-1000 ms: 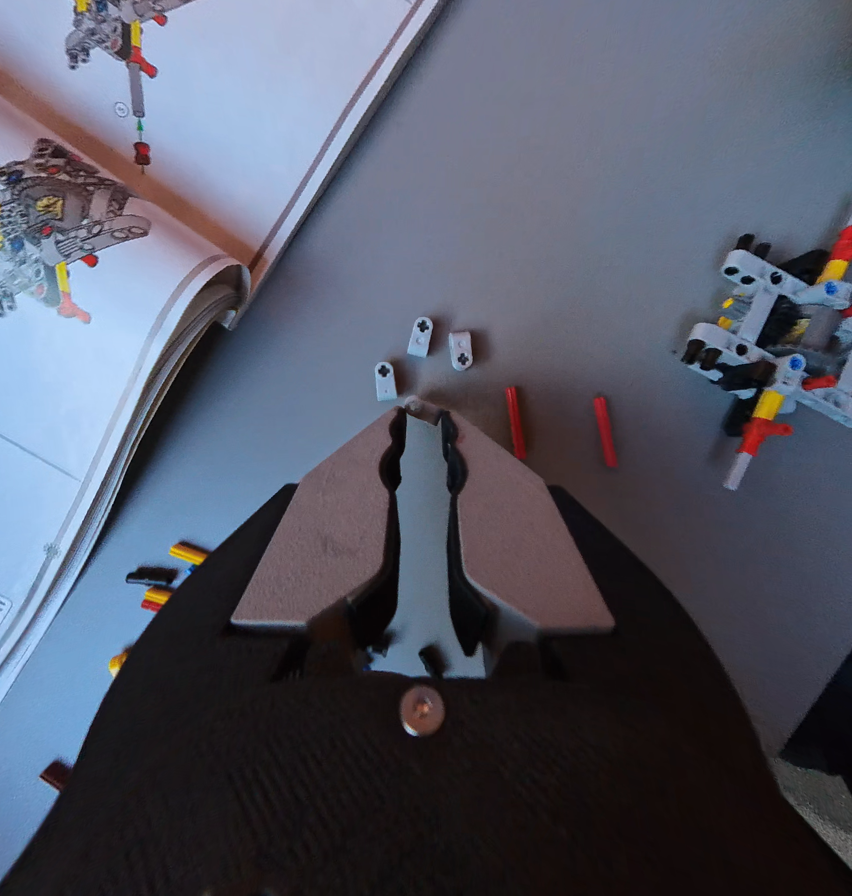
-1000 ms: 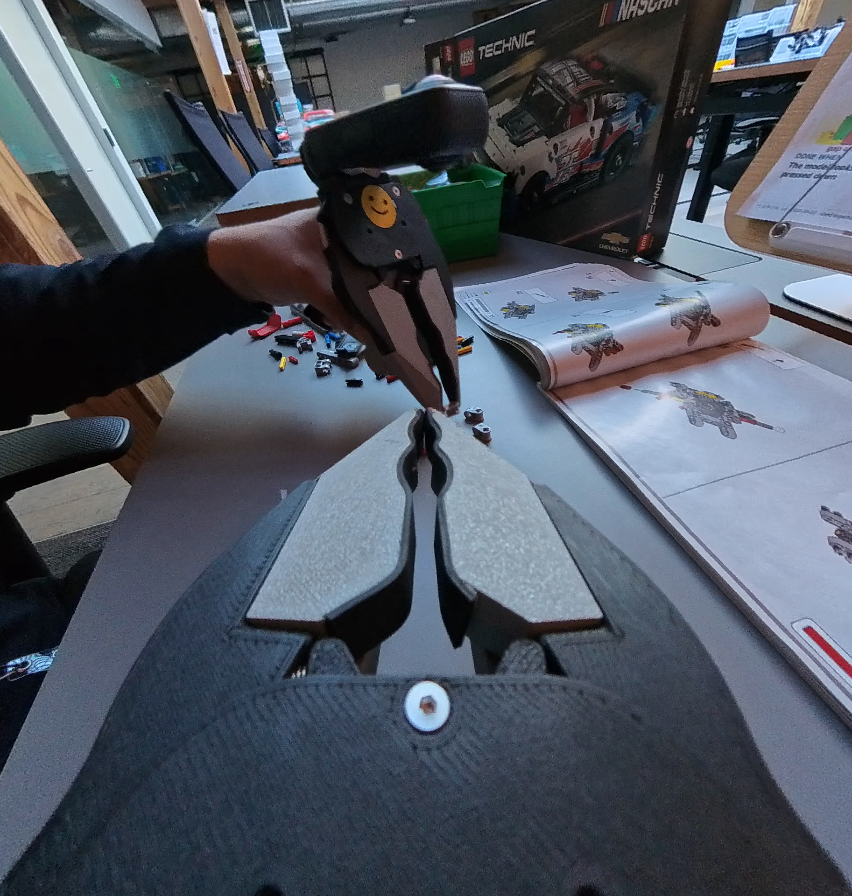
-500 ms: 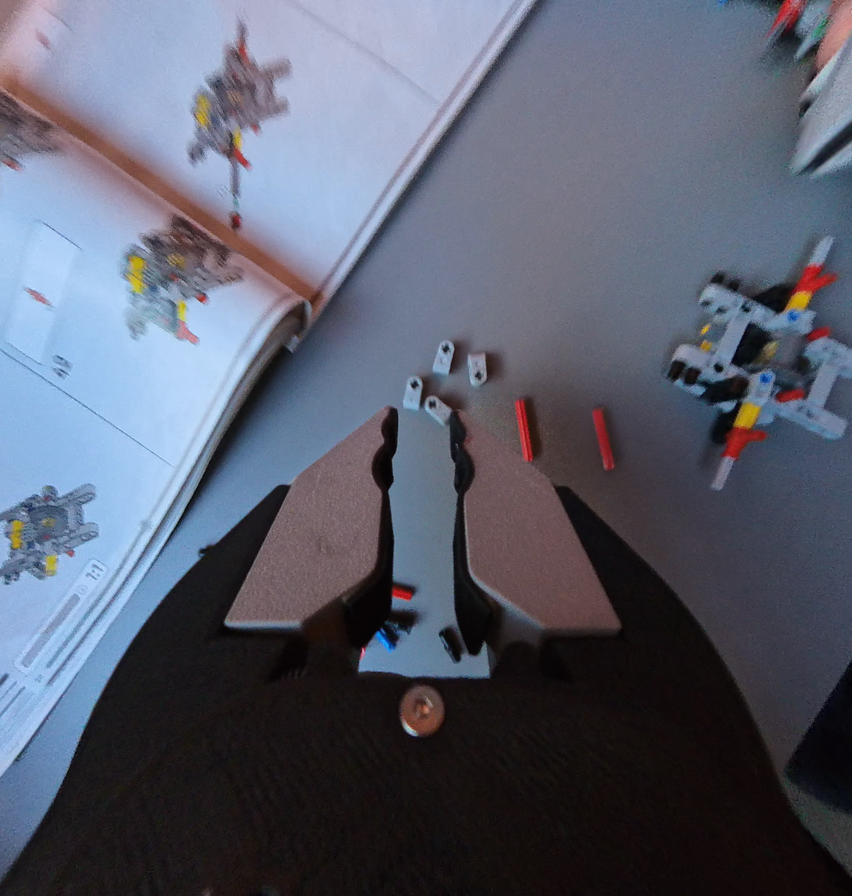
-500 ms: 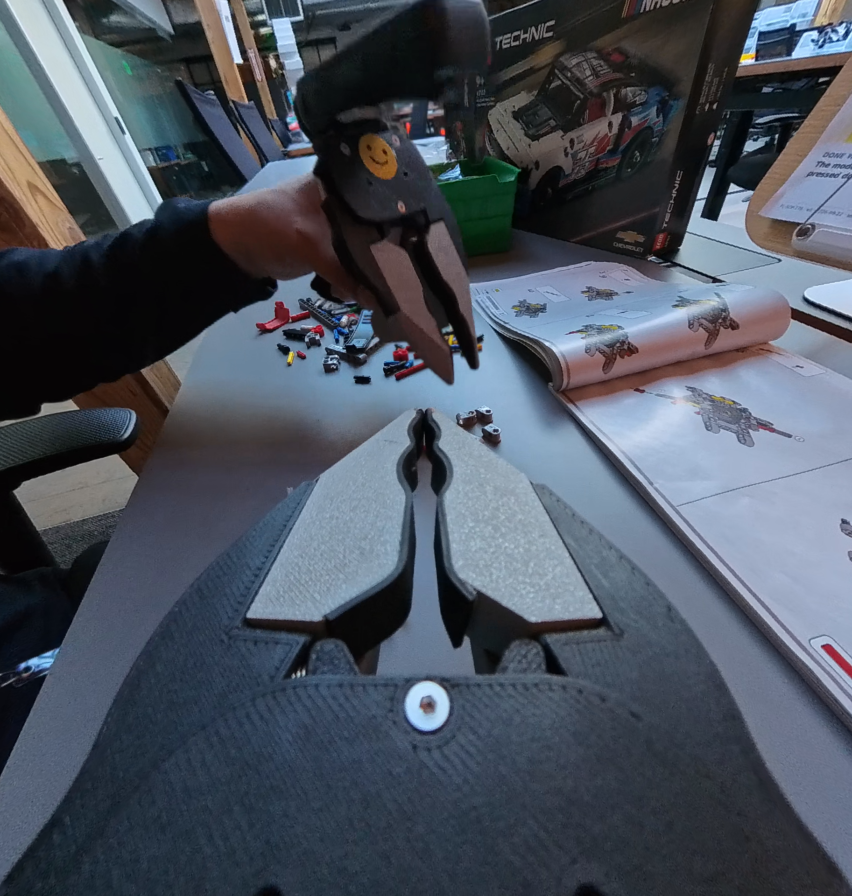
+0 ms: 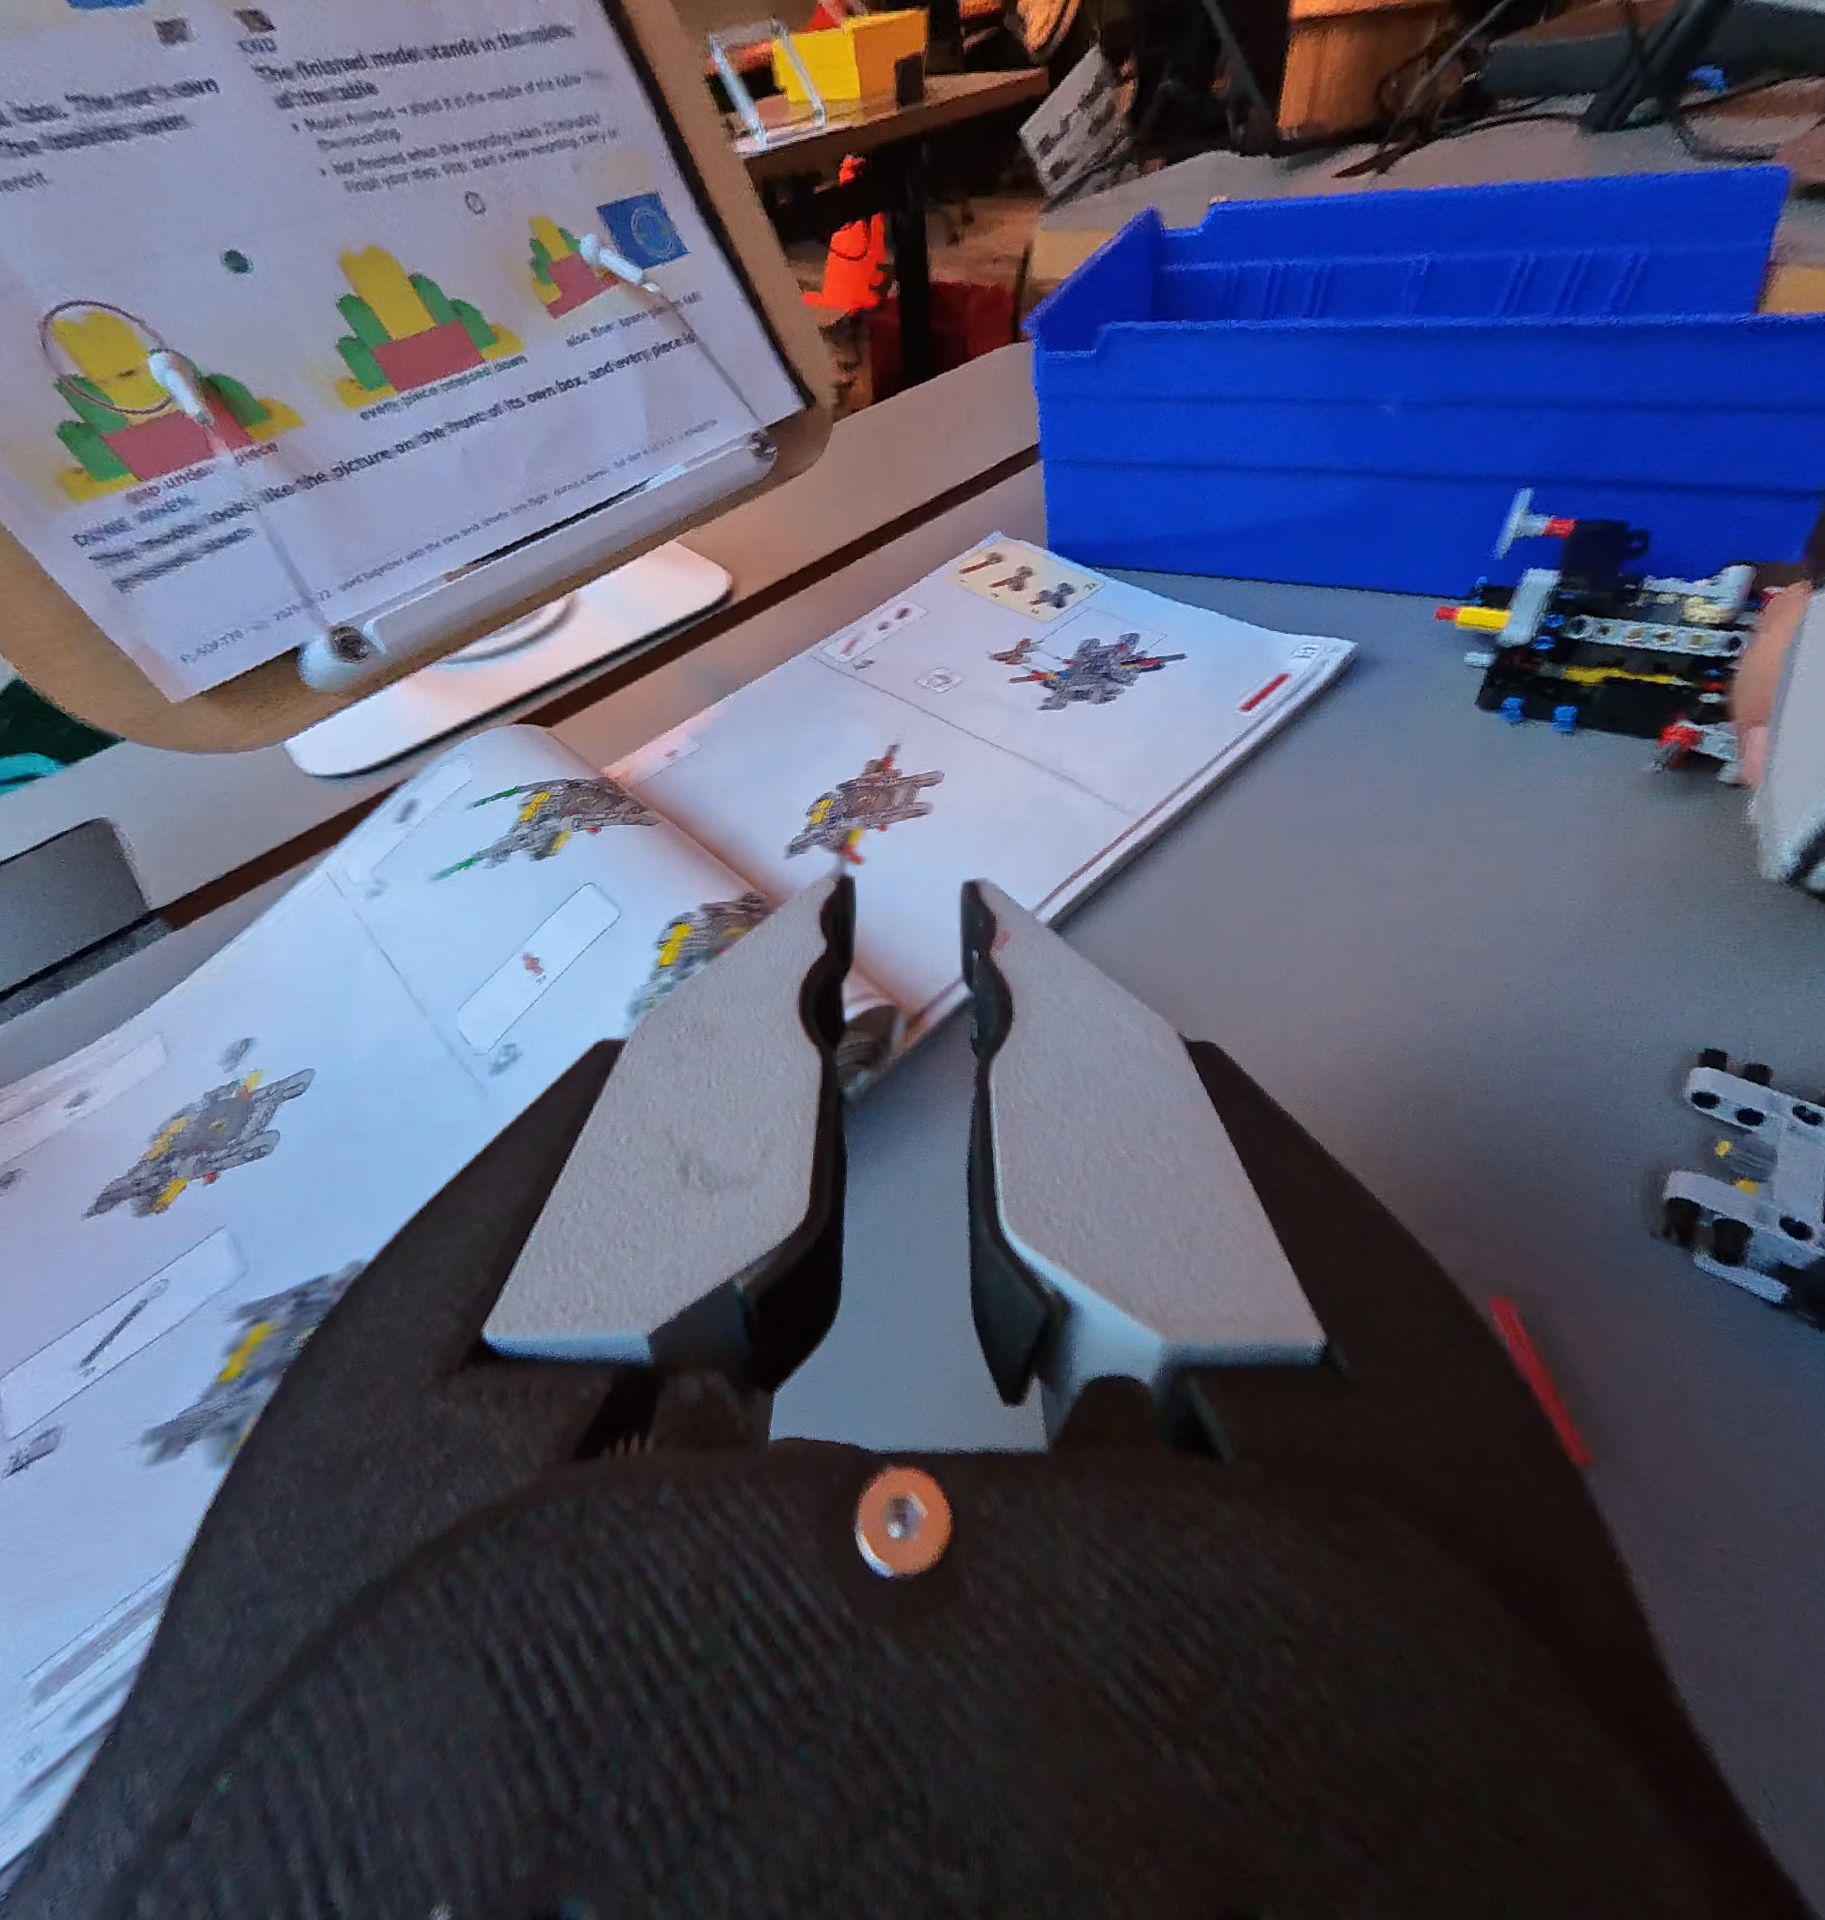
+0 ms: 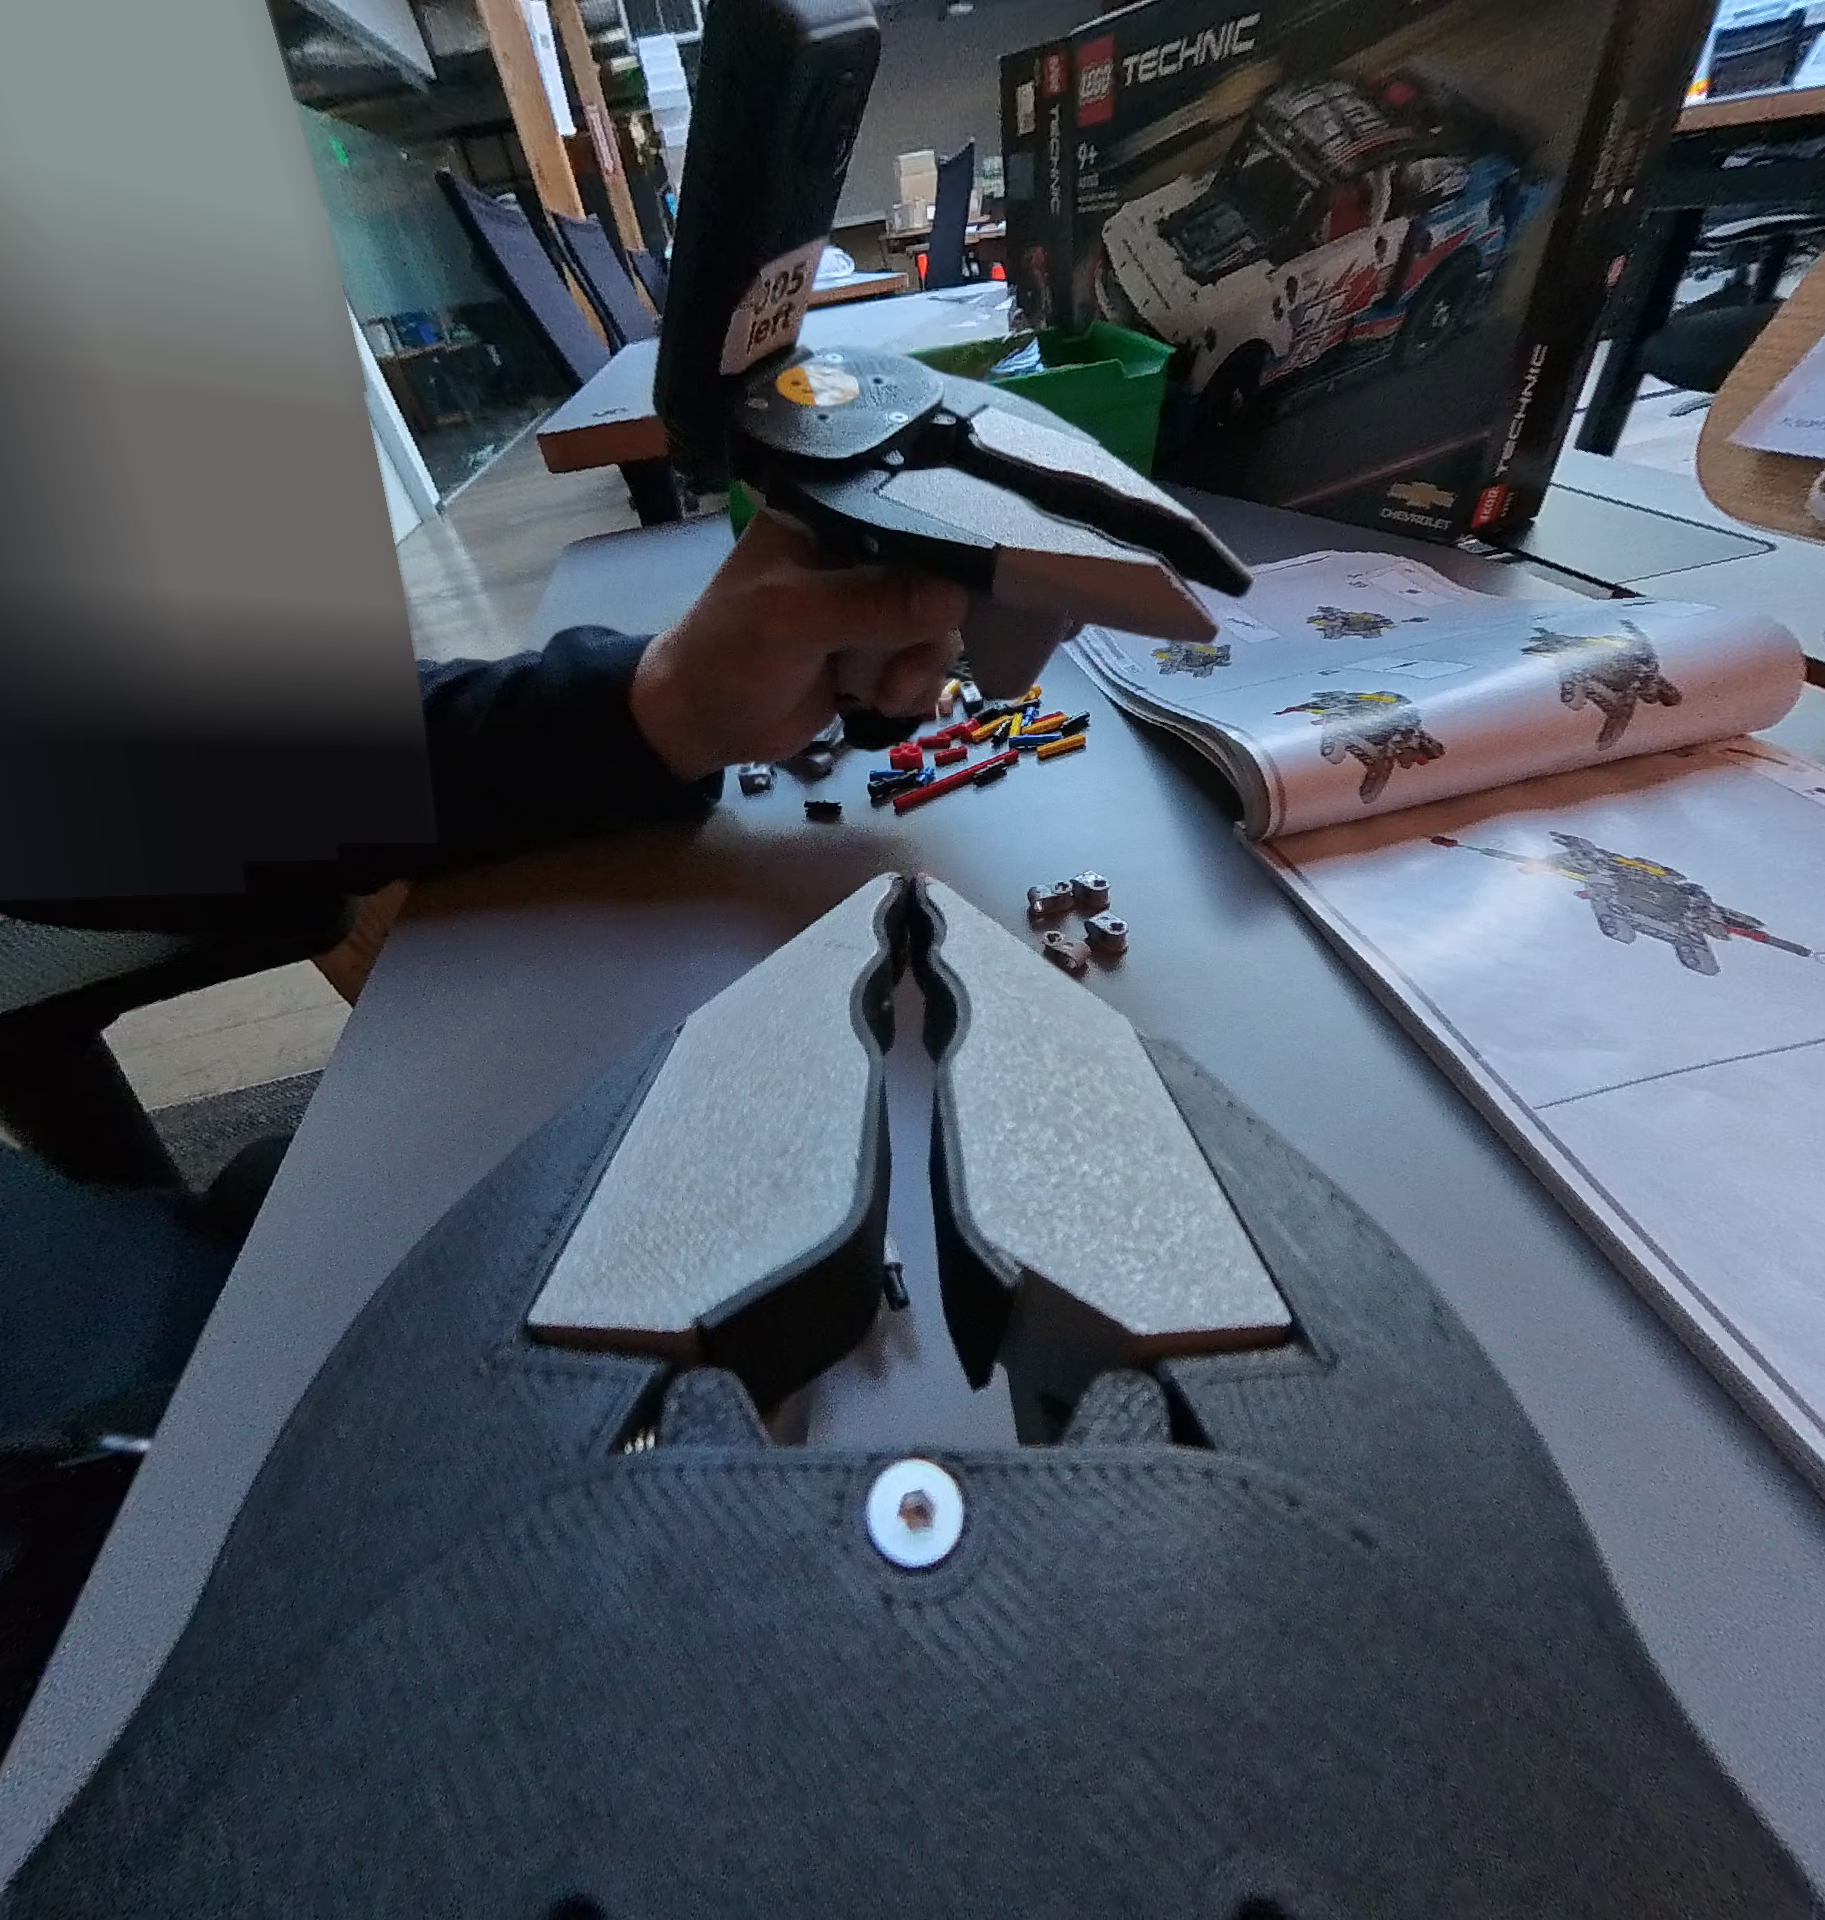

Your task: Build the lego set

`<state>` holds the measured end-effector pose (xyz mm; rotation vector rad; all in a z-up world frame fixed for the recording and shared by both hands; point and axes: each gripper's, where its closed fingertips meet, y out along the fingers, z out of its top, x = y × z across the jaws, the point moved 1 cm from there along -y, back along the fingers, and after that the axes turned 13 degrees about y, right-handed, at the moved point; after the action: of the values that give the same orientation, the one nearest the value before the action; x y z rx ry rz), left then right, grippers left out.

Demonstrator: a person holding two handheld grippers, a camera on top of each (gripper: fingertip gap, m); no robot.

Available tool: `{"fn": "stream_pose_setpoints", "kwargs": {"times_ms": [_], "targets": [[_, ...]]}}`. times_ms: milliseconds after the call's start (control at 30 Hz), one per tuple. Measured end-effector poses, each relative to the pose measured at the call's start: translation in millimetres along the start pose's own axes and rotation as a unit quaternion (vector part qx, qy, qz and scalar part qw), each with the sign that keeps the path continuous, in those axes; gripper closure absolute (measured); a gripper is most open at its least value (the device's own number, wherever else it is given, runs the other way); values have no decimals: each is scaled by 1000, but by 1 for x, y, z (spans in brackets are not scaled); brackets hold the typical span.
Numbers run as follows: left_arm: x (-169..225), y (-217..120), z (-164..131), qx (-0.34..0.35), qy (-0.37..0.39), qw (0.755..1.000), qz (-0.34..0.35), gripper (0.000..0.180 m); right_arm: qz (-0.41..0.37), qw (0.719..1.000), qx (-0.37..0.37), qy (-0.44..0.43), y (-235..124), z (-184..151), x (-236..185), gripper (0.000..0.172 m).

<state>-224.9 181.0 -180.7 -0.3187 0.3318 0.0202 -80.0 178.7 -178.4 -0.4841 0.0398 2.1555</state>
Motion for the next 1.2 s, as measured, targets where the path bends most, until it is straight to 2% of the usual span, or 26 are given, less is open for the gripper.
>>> {"fn": "stream_pose_setpoints", "kwargs": {"times_ms": [67, 167, 267, 500, 967, 1200], "targets": [[10, 2, -3, -8, 4, 1000, -20, 165, -2, 1000, -10, -9, 4, -3, 0, 172], [18, -5, 15, 22, 43, 999, -15, 166, -4, 1000, -24, -15, 7, -8, 3, 172], [25, -8, 18, 24, 66, 997, -13, 169, -2, 1000, -19, 2, 4, -7, 7, 172], [38, 3, 7, 11, 45, 998, -47, 171, -4, 999, 9, 46, -5, 1, 21, 172], [42, 7, 5, 3, 40, 998, -53, 172, -2, 999, 5, 45, -5, -1, 20, 172], [57, 14, 5, -26, 54, 996, -66, 171, 1, 999, -3, 38, -3, -2, 19, 172]]}}
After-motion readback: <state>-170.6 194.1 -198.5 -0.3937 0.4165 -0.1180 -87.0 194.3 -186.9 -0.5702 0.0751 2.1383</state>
